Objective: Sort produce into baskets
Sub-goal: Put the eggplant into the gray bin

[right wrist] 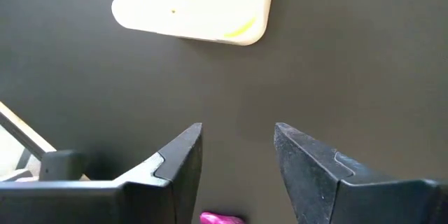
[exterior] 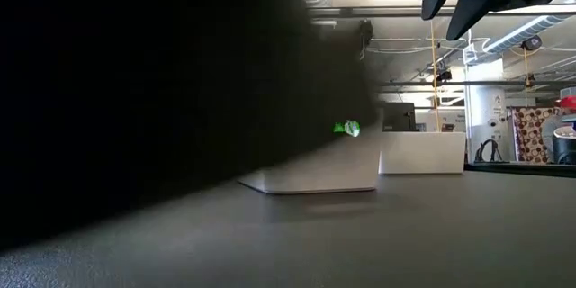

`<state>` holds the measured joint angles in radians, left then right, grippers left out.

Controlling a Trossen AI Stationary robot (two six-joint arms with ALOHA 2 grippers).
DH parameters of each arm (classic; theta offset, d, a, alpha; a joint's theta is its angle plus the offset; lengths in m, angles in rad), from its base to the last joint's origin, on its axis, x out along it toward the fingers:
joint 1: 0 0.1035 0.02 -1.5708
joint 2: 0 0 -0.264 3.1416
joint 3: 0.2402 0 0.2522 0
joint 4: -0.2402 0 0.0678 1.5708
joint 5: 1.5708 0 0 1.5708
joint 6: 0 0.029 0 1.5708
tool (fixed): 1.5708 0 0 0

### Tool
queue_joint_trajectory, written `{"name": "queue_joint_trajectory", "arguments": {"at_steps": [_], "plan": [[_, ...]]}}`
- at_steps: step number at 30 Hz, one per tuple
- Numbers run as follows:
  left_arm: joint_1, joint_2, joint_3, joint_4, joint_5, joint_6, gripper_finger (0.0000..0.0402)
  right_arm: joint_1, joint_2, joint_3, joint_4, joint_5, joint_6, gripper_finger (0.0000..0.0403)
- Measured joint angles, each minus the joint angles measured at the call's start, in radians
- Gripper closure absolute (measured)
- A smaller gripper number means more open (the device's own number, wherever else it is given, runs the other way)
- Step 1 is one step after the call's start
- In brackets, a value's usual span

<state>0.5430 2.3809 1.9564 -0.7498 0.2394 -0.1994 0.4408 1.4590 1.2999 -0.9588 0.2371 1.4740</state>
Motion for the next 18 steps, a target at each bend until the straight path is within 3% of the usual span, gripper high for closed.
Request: {"name": "queue_joint_trajectory", "arguments": {"at_steps": [8, 12, 18], "plan": [[-0.001, 0.205, 0.402, -0.281, -0.07, 0.059, 0.0119, 0.0, 0.0, 0.0, 0.0, 0.0, -0.008, 0.0234], [-0.004, 0.173, 0.348, -0.213, -0.095, 0.008, 0.0105, 0.0, 0.0, 0.0, -0.001, 0.0, -0.008, 0.0234], [0.002, 0.179, 0.35, -0.254, -0.091, 0.006, 0.0108, 0.0, 0.0, 0.0, -0.003, 0.003, -0.027, 0.0234]]}}
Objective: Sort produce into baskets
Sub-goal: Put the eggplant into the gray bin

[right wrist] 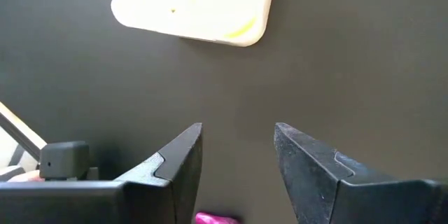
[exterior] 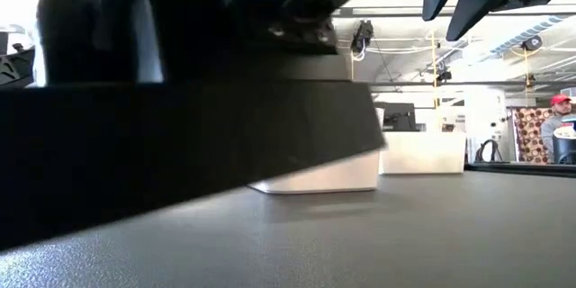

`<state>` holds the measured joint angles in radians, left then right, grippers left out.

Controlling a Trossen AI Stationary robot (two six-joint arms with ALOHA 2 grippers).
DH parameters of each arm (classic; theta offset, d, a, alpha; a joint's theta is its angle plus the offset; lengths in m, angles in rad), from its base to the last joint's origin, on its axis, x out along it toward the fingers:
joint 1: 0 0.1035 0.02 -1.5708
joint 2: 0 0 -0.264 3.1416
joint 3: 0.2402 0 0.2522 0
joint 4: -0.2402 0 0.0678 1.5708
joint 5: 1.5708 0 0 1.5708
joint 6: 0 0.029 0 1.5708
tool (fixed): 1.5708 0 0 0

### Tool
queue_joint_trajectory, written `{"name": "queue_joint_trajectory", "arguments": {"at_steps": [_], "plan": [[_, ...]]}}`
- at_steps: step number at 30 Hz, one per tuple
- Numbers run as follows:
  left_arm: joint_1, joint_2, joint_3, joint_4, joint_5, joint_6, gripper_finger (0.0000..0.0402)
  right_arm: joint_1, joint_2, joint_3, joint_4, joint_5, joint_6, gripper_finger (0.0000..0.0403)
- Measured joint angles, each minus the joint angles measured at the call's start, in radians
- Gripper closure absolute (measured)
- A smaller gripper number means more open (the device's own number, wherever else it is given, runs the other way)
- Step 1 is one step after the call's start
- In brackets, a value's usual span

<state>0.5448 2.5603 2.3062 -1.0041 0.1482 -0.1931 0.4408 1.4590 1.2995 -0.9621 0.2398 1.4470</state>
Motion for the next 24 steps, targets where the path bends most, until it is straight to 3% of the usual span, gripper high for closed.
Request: {"name": "queue_joint_trajectory", "arguments": {"at_steps": [5, 12, 24], "plan": [[0.001, 0.002, 0.003, -0.009, 0.025, 0.026, 0.014, 0.0, 0.0, 0.0, -0.004, 0.024, -0.007, 0.0234], [-0.012, 0.003, 0.003, -0.007, 0.065, 0.128, 0.0237, 0.0, 0.0, 0.0, -0.002, 0.034, 0.007, 0.0234], [-0.018, 0.003, 0.003, -0.01, 0.054, 0.239, 0.0259, 0.0, 0.0, 0.0, 0.016, 0.032, 0.046, 0.0234]]}}
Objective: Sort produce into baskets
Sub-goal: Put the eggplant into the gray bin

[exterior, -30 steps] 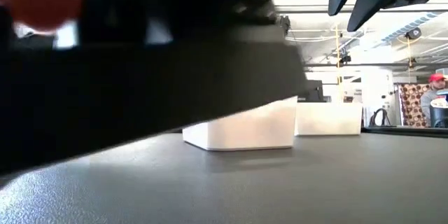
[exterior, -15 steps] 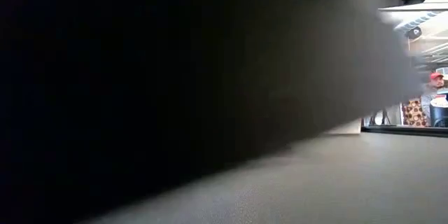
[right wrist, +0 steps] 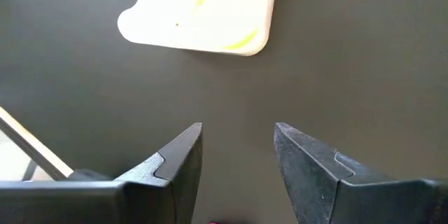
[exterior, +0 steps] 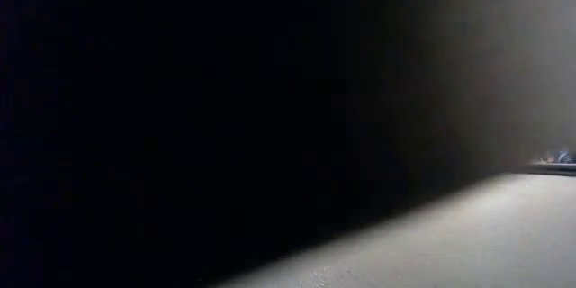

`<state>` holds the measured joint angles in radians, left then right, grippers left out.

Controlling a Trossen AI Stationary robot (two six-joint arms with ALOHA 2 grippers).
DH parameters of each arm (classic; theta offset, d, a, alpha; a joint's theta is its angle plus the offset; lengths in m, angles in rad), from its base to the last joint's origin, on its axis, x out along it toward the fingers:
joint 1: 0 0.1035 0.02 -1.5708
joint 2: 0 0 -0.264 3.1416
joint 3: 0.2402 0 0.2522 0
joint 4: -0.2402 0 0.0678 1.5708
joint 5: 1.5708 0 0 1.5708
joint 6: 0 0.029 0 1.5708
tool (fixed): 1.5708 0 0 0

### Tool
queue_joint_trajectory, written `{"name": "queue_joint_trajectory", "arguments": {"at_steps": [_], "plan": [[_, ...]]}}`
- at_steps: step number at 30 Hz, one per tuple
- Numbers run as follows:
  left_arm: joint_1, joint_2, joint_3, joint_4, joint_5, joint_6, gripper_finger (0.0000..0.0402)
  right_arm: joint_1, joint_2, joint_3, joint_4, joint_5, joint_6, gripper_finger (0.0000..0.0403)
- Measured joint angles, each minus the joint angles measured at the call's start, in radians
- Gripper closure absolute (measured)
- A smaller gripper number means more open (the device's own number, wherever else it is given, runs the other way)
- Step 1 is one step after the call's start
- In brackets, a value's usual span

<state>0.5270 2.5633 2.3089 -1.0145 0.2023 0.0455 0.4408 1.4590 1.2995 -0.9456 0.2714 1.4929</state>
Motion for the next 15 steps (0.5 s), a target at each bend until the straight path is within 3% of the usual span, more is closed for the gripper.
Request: {"name": "queue_joint_trajectory", "arguments": {"at_steps": [15], "plan": [[0.0, -0.002, 0.0, -0.146, 0.008, 0.212, 0.0283, 0.011, 0.0, 0.0, 0.02, -0.017, 0.036, 0.0234]]}}
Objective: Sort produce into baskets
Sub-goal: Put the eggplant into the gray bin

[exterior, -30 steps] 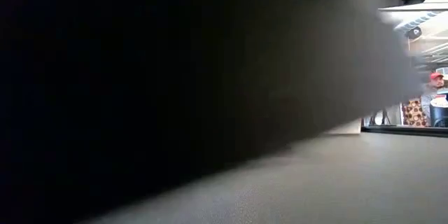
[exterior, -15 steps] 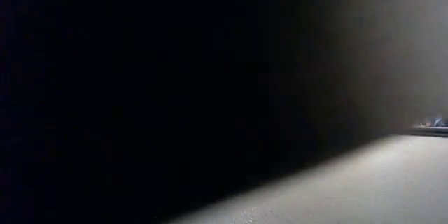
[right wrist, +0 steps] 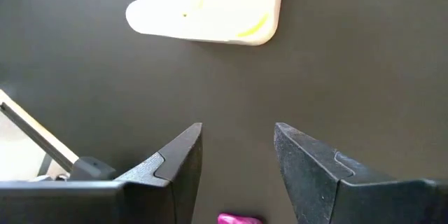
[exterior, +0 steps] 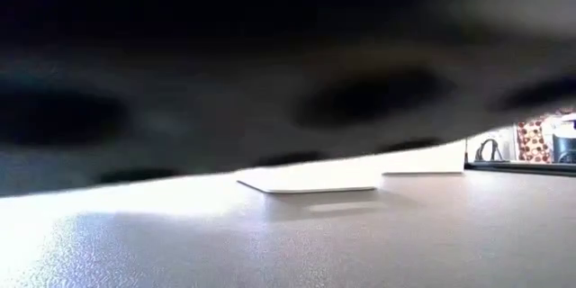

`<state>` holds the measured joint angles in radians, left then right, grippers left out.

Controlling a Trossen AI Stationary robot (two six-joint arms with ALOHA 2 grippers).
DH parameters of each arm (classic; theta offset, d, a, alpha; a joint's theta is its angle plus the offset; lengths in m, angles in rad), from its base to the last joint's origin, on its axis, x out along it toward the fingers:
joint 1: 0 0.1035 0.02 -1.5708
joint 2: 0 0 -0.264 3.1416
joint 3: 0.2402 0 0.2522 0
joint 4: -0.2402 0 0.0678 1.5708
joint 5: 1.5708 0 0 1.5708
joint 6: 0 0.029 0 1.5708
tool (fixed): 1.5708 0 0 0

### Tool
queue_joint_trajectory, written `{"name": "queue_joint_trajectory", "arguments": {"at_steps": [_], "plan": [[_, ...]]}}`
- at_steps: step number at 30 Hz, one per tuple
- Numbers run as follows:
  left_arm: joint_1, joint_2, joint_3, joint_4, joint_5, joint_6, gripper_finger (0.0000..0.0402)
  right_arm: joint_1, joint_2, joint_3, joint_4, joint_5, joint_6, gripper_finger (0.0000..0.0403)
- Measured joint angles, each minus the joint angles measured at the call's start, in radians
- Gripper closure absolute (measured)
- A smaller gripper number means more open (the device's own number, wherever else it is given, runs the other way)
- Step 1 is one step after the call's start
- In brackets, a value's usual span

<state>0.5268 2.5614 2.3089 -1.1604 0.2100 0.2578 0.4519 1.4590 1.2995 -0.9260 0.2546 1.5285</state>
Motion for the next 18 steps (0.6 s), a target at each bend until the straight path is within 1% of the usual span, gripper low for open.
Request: {"name": "queue_joint_trajectory", "arguments": {"at_steps": [4, 7, 9, 11, 14, 16, 18], "plan": [[0.003, -0.006, 0.0, -0.036, -0.004, -0.009, 0.029, 0.0, 0.0, 0.0, -0.001, 0.0, -0.007, 0.0234], [0.011, -0.029, 0.0, -0.081, -0.011, -0.021, 0.031, 0.0, 0.0, 0.0, -0.003, 0.0, -0.007, 0.0234], [0.018, -0.062, 0.0, -0.077, -0.01, -0.047, 0.0326, 0.0, 0.0, 0.0, -0.004, 0.0, -0.014, 0.0234], [0.02, -0.098, 0.002, -0.043, 0.027, -0.07, 0.0344, 0.0, 0.0, 0.0, -0.009, 0.002, -0.03, 0.0234], [0.015, -0.115, 0.024, 0.058, 0.12, -0.104, 0.0377, 0.0, 0.0, 0.0, -0.016, 0.02, -0.069, 0.0234], [0.009, -0.106, 0.029, 0.108, 0.13, -0.146, 0.0395, 0.0, 0.0, 0.0, -0.02, 0.044, -0.087, 0.0234], [0.008, -0.084, 0.034, 0.125, 0.129, -0.19, 0.0397, 0.0, 0.0, 0.0, -0.019, 0.061, -0.089, 0.0234]]}}
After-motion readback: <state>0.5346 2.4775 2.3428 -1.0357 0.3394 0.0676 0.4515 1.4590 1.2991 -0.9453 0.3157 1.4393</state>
